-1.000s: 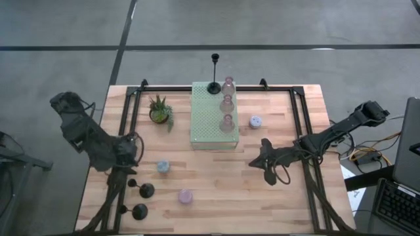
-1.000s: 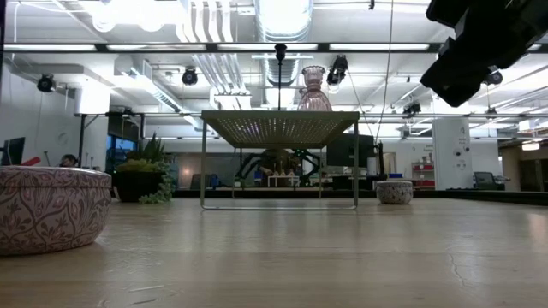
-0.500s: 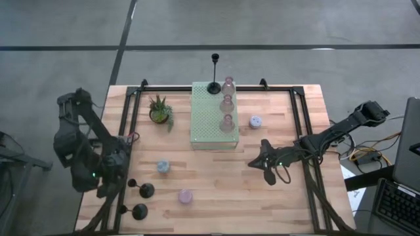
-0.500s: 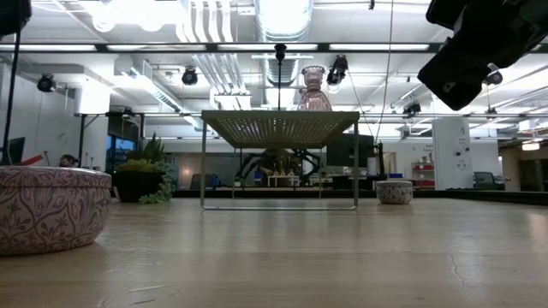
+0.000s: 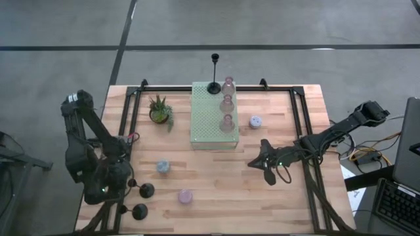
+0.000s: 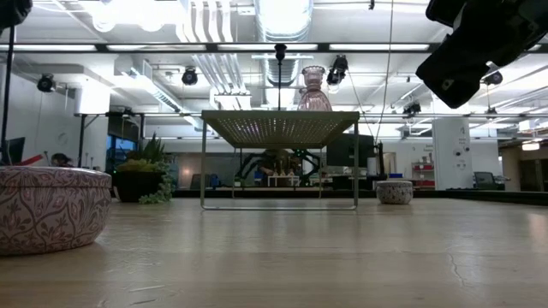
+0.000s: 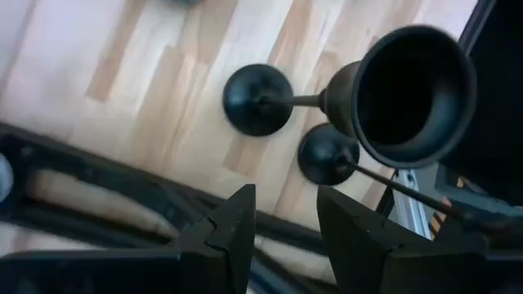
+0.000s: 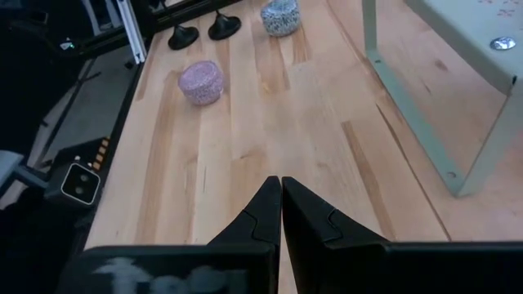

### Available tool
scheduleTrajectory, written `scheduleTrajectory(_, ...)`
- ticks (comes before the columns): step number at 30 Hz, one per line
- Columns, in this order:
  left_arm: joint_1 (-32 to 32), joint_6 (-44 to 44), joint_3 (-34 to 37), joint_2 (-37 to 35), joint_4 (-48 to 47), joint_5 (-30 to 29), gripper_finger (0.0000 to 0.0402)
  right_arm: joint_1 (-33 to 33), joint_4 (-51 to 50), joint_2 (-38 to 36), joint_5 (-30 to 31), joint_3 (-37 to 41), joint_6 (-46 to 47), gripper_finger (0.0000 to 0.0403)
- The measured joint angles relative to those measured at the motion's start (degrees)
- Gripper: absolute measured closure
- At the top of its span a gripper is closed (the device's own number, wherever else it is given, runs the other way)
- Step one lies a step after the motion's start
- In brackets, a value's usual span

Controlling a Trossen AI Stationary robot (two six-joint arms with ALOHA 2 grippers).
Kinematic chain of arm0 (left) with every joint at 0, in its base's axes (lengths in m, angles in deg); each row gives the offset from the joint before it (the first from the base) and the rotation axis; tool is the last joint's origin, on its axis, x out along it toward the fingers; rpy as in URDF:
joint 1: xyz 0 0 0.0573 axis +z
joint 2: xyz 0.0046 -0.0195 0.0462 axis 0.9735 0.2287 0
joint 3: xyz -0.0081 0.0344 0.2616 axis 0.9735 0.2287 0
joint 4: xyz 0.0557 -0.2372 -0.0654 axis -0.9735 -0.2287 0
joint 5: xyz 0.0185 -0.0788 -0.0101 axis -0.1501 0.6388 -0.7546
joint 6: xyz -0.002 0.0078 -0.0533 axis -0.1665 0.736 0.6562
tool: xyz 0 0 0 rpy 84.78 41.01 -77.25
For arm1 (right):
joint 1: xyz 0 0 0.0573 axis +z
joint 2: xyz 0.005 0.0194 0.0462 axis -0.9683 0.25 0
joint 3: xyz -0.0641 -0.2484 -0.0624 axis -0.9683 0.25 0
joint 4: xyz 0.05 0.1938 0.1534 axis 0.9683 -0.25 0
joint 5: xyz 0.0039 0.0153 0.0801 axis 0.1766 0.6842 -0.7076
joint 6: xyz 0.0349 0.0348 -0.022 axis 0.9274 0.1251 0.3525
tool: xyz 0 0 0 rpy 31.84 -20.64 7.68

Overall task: Pick & Place candle stick holders
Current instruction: Put the top black candle holder on the shelf aligned with the other black candle holder

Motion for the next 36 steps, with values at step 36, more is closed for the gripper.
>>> scheduleTrajectory(36, -4.3, -7.5, 13.9, 0.9, 19.3, -23.2, 0.0181, 0.0, 0.1, 0.0, 0.1, 0.0, -0.3, 0.0394)
